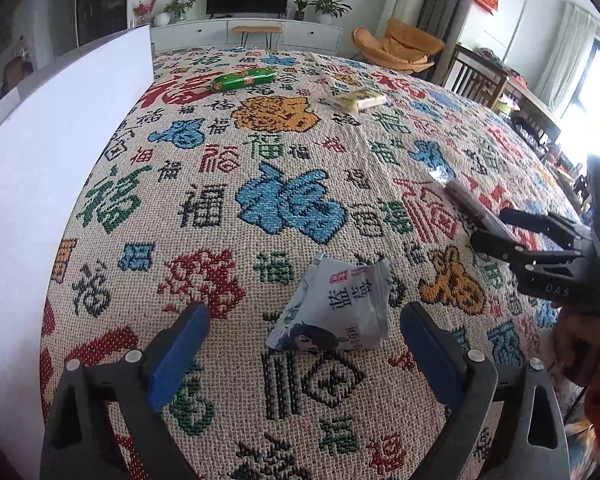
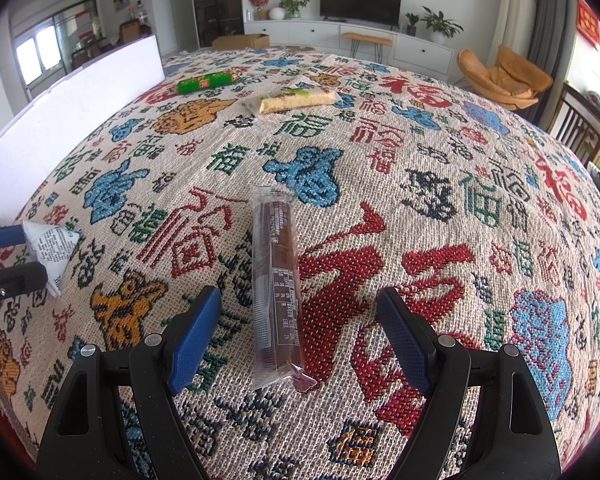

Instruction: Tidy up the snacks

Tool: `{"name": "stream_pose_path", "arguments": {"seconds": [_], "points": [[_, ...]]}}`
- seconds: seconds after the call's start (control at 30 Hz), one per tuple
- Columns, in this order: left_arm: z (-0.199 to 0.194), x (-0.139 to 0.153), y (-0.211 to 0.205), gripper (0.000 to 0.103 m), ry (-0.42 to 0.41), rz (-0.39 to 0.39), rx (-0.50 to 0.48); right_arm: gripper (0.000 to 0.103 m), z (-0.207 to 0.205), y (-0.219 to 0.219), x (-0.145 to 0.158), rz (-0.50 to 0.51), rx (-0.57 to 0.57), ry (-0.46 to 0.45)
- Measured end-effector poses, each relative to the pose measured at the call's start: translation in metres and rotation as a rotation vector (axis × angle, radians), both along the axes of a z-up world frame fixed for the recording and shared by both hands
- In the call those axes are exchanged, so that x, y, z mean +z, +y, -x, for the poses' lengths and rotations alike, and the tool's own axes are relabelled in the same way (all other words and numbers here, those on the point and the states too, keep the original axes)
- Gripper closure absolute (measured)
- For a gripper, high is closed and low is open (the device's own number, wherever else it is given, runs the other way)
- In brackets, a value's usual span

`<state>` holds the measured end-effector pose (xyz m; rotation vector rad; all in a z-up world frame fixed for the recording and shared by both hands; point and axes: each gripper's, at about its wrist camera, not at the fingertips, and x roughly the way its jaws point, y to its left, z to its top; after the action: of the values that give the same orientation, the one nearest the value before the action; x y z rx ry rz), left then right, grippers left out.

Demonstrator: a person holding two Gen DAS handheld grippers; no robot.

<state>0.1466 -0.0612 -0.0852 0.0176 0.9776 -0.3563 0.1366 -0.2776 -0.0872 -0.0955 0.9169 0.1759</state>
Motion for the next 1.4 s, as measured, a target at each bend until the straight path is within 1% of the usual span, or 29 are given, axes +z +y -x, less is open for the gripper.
{"name": "stream_pose_path", "arguments": {"seconds": [0.07,0.1,0.13,0.17,0.23,0.27,0.33,0.4,0.47,0.6,0.63,0.67,0.7,0.73,0.77,0.9,1.0,1.07,1.13,1.17,1.27,1.3,1.37,1.4], "points": [[0.004,-0.001,-0.009,0.028,-0.032,-0.066,-0.022,0.02,0.0,0.0,0.0,0.001,0.0,0.0],[0.006,0.0,-0.011,0.05,-0.052,-0.085,-0.029,0.02,0.0,0.0,-0.001,0.002,0.0,0.0],[0.007,0.002,-0.011,0.054,-0.06,-0.084,-0.032,0.02,0.0,0.001,-0.001,0.003,-0.001,-0.001],[0.006,0.002,-0.007,0.055,-0.056,-0.06,-0.028,0.02,0.0,0.001,-0.001,0.002,-0.001,0.0],[0.005,0.004,0.002,0.059,-0.048,-0.01,-0.012,0.016,-0.002,0.0,-0.003,-0.016,0.013,0.016],[0.006,0.007,0.008,0.059,-0.052,0.023,-0.001,0.016,-0.006,0.002,-0.002,-0.008,0.03,0.05],[0.008,0.015,0.018,0.059,-0.074,0.078,0.024,0.017,-0.021,0.004,0.004,0.011,0.056,0.181],[0.01,0.021,0.024,0.059,-0.092,0.127,0.037,0.017,-0.034,0.002,0.012,-0.042,0.052,0.261],[0.014,0.026,0.027,0.059,-0.108,0.145,0.04,0.019,-0.045,0.006,0.015,-0.052,0.059,0.326],[0.022,0.035,0.032,0.059,-0.141,0.156,0.046,0.021,-0.056,0.021,0.007,0.044,0.067,0.348],[0.025,0.038,0.035,0.059,-0.146,0.167,0.051,0.024,-0.056,0.021,0.002,0.058,0.062,0.35],[0.027,0.04,0.038,0.059,-0.149,0.183,0.057,0.033,-0.054,0.022,0.002,0.067,0.054,0.33],[0.03,0.042,0.042,0.059,-0.151,0.201,0.063,0.062,-0.051,0.021,0.005,0.062,0.049,0.305],[0.033,0.044,0.046,0.059,-0.154,0.218,0.07,0.08,-0.051,0.02,0.008,0.057,0.041,0.293],[0.037,0.047,0.05,0.059,-0.159,0.236,0.075,0.084,-0.05,0.019,0.009,0.047,0.029,0.3],[0.054,0.065,0.065,0.059,-0.181,0.305,0.094,0.085,-0.045,0.011,0.019,-0.039,-0.012,0.307],[0.062,0.086,0.083,0.059,-0.189,0.365,0.126,0.085,-0.045,0.017,0.041,-0.189,-0.016,0.3],[0.063,0.105,0.103,0.059,-0.207,0.386,0.164,0.085,-0.048,0.041,0.067,-0.264,0.025,0.268],[0.064,0.128,0.13,0.059,-0.238,0.391,0.213,0.085,-0.052,0.08,0.096,-0.322,0.1,0.221],[0.064,0.139,0.146,0.059,-0.256,0.381,0.244,0.085,-0.054,0.102,0.112,-0.35,0.144,0.198],[0.061,0.162,0.198,0.058,-0.302,0.309,0.355,0.085,-0.058,0.176,0.153,-0.432,0.284,0.153],[0.06,0.166,0.215,0.058,-0.304,0.281,0.394,0.085,-0.059,0.202,0.163,-0.459,0.328,0.151],[0.057,0.167,0.249,0.057,-0.295,0.226,0.475,0.085,-0.06,0.251,0.172,-0.505,0.397,0.165],[0.057,0.165,0.263,0.048,-0.291,0.185,0.527,0.084,-0.058,0.274,0.173,-0.523,0.427,0.177]]}}
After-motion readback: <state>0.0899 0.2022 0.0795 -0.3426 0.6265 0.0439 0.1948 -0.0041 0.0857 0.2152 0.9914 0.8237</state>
